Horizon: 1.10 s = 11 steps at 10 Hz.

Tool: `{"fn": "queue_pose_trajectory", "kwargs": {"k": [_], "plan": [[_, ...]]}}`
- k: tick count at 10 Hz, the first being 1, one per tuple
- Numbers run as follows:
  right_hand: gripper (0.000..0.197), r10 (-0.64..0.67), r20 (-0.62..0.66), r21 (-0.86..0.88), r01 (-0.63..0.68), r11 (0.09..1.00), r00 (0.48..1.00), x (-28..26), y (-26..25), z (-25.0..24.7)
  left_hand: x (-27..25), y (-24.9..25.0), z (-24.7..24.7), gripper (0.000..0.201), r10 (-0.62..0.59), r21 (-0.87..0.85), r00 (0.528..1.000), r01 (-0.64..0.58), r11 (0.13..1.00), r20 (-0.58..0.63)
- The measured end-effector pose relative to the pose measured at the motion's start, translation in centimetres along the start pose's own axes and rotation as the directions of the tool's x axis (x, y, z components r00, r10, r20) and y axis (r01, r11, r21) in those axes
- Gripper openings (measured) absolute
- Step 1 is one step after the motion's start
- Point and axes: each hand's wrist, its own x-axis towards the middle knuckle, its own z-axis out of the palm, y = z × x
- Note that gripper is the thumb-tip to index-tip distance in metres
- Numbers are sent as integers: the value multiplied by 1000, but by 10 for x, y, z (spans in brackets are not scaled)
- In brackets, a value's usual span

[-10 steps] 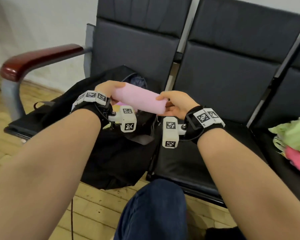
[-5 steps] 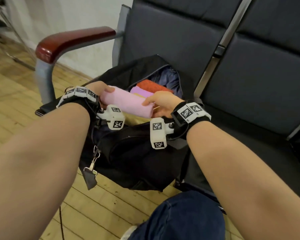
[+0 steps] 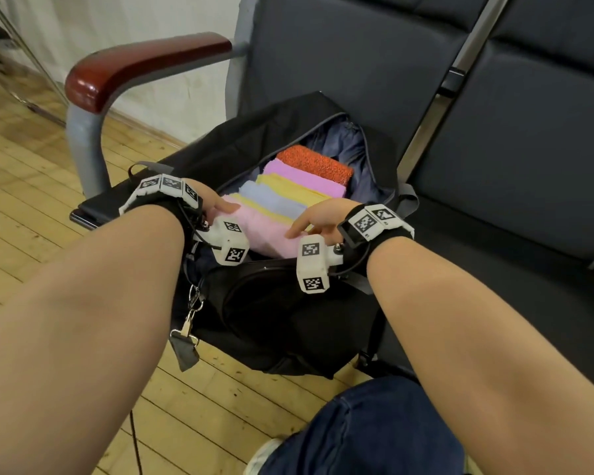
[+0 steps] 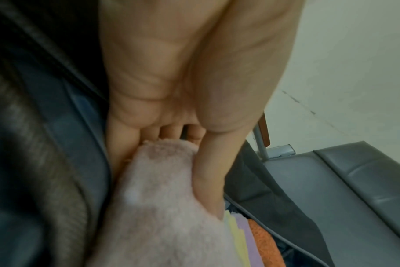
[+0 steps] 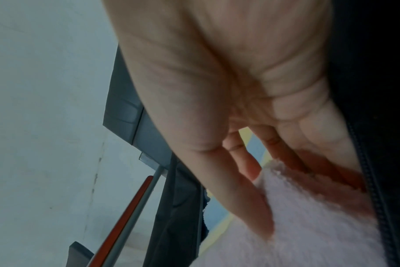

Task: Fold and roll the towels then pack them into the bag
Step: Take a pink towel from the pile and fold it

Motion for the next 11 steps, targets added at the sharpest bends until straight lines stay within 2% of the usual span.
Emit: {"fn": "queue_pose_trajectory", "kwargs": {"k": [1, 2, 3, 4, 6, 7, 8, 9, 10, 11], "plan": [[16, -10, -21, -87, 8, 996, 1000, 0, -3, 2, 0, 5, -2, 59, 15, 83, 998, -20, 996, 64], [17, 42, 10, -146, -40, 989, 999, 1, -4, 4, 0, 9, -2, 56, 57, 134, 991, -73, 988, 122], [21, 78, 31, -241, -68, 968, 996, 5, -4, 6, -4, 9, 3, 58, 94, 106, 988, -107, 989, 122], [20, 59, -7, -255, -59, 965, 998, 5, -5, 5, -4, 5, 8, 49, 171, 89, 985, -172, 981, 20], [40, -20, -123, -228, -9, 974, 992, 14, 2, 1, -15, 6, 12, 45, 146, 4, 989, -146, 989, -28], [36, -63, -194, -208, 22, 978, 979, 19, 3, 0, -18, 7, 17, 43, 154, -24, 985, -156, 987, -77], [29, -56, -177, -284, 3, 959, 983, 22, 4, 1, -20, 13, 17, 50, 75, -19, 997, -74, 997, 8], [29, -68, -179, -393, -9, 919, 981, 20, 4, -1, -29, 22, 13, 59, -64, 45, 993, 59, 997, 97], [30, -71, -178, -466, -20, 885, 982, 17, 3, -2, -37, 28, 12, 60, -120, 138, 985, 103, 985, 122], [31, -92, -182, -470, -5, 882, 979, 19, 7, -2, -42, 31, 14, 43, -58, 160, 996, 46, 986, 73]]}}
